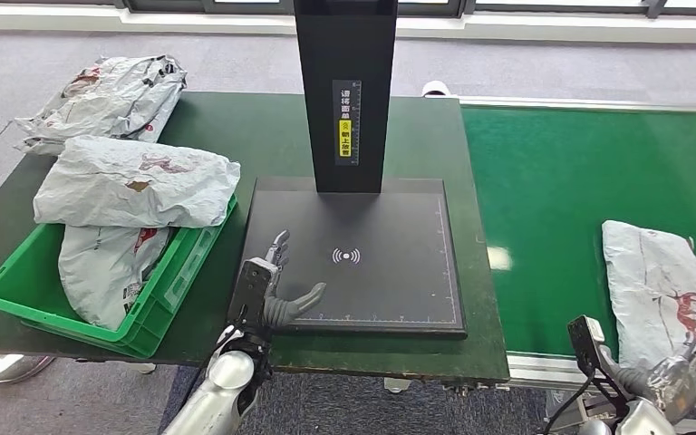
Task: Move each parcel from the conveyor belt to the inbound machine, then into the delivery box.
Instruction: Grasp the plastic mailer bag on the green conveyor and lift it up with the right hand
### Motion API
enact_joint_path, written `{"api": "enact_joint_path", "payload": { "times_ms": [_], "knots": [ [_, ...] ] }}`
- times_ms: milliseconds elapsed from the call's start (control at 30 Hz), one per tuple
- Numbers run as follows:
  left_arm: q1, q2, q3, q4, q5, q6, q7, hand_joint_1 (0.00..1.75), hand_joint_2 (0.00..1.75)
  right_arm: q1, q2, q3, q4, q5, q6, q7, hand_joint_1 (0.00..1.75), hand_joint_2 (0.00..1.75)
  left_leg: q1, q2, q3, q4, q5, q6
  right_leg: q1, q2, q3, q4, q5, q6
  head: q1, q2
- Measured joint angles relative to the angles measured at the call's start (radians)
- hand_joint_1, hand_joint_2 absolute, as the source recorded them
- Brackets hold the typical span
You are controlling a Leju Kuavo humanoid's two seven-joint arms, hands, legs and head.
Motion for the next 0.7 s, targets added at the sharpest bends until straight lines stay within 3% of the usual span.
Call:
{"api": "enact_joint_path", "payload": {
  "times_ms": [467, 700],
  "knots": [
    [0.0, 0.0, 0.001, 0.0, 0.0, 0.0, 0.0, 0.0, 1.75, -0.008, 0.0, 0.0, 0.003, 0.011, 0.004, 0.0, 0.0, 1.75, 0.0, 0.0, 0.0, 0.0, 0.0, 0.0, 0.0, 0.0, 0.0, 0.0, 0.0, 0.0, 0.0, 0.0],
    [-0.01, -0.004, 0.003, 0.002, 0.0, 0.0, 0.0, 0.0, 1.75, -0.081, 0.004, 0.011, 0.044, 0.057, 0.005, 0.001, 0.0, 1.75, 0.0, 0.0, 0.0, 0.0, 0.001, 0.0, 0.0, 0.0, 0.0, 0.0, 0.0, 0.0, 0.0, 0.0]
  ]
}}
